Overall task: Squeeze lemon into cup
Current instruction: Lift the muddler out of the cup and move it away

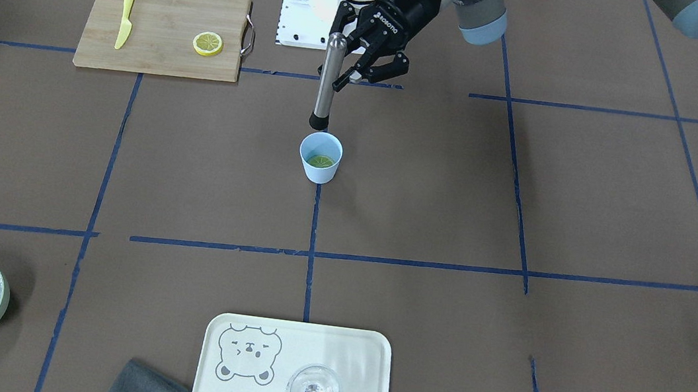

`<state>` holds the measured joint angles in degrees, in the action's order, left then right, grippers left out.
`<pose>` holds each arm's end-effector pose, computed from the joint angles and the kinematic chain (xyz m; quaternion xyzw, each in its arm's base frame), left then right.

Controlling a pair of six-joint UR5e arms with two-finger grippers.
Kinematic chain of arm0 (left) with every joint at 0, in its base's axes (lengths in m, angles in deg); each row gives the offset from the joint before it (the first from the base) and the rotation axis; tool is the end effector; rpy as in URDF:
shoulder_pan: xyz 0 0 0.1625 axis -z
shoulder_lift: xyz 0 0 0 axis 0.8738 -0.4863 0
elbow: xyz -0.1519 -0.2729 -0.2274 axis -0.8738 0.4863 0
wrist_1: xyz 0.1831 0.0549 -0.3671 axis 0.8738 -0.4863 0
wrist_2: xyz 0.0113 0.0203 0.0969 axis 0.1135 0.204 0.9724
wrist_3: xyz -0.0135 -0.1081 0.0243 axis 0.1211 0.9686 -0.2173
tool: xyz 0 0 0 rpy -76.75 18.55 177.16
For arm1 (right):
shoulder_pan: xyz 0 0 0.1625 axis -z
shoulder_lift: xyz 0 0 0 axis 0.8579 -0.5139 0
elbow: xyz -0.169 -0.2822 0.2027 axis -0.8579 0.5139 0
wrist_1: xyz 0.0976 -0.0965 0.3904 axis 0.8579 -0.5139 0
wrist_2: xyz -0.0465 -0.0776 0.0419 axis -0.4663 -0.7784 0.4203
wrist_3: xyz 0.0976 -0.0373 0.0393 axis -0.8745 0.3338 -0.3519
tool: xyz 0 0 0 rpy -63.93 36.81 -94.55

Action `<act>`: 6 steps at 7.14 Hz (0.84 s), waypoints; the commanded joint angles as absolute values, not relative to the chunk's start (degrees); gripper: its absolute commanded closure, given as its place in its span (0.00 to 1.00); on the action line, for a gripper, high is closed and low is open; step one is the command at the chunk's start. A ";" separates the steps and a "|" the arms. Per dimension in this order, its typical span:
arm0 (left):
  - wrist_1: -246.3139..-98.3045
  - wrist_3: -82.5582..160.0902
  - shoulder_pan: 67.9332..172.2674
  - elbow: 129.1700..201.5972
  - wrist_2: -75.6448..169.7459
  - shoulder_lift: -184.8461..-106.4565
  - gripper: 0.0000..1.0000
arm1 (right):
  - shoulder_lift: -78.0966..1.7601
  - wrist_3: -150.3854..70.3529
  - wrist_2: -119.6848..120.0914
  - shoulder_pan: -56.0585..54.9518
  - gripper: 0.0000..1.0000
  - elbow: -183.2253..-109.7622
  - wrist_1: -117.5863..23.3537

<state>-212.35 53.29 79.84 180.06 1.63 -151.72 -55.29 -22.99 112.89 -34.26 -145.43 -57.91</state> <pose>0.4432 -0.3392 0.1259 0.5972 0.5317 0.0557 0.5980 0.0836 -0.5159 0.5792 0.0723 -0.3854 -0.0025 0.9199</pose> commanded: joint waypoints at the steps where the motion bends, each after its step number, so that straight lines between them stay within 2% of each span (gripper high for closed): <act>1: -211.60 57.51 89.68 182.86 -18.77 -145.95 1.00 | -55.20 -22.99 112.88 -34.26 0.00 -145.43 -57.91; 3: -202.95 58.40 96.55 185.76 -35.05 -141.10 1.00 | -55.28 -22.99 112.80 -34.26 0.00 -145.43 -57.91; 5: -179.20 64.50 104.99 189.70 -44.94 -142.31 1.00 | -55.28 -22.99 112.80 -34.26 0.00 -145.43 -57.82; 6: -174.64 67.95 107.64 189.90 -47.41 -142.23 1.00 | -55.28 -22.99 112.62 -34.17 0.00 -145.26 -57.82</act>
<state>-183.36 63.64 103.87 188.75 -43.40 -142.15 -55.28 -22.99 112.76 -34.24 -145.41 -57.83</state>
